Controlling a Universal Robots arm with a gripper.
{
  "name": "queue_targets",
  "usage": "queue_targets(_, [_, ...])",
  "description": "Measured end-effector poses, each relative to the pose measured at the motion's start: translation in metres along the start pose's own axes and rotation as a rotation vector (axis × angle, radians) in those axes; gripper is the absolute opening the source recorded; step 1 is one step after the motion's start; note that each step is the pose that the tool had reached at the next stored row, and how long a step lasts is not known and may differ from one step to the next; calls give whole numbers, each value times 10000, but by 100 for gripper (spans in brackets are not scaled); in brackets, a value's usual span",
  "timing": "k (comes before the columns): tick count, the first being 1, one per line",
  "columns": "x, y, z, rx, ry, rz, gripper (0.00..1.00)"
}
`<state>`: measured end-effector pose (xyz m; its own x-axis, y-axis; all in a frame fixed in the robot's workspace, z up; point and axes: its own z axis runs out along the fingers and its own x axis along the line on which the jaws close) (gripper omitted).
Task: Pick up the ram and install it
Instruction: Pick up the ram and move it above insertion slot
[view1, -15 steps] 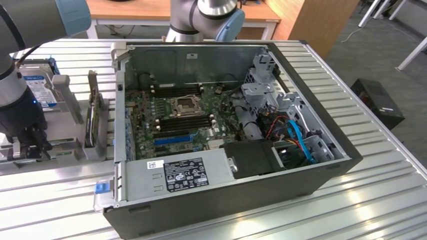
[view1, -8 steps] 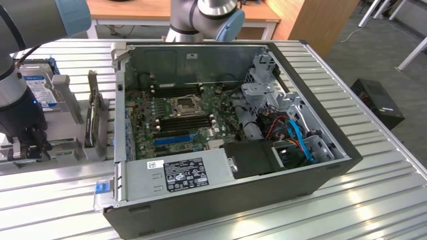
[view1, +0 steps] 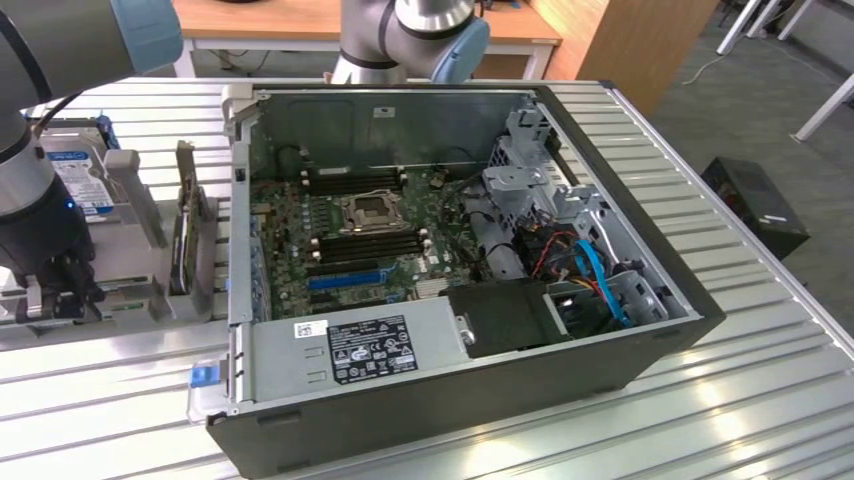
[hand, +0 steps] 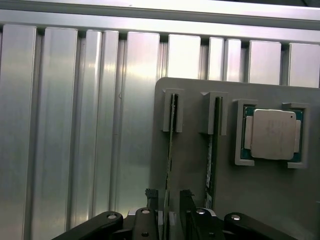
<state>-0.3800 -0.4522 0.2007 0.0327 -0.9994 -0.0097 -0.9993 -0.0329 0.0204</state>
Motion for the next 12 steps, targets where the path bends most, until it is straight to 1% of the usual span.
queue_targets(12, [10, 1, -1, -1, 1, 1, 31])
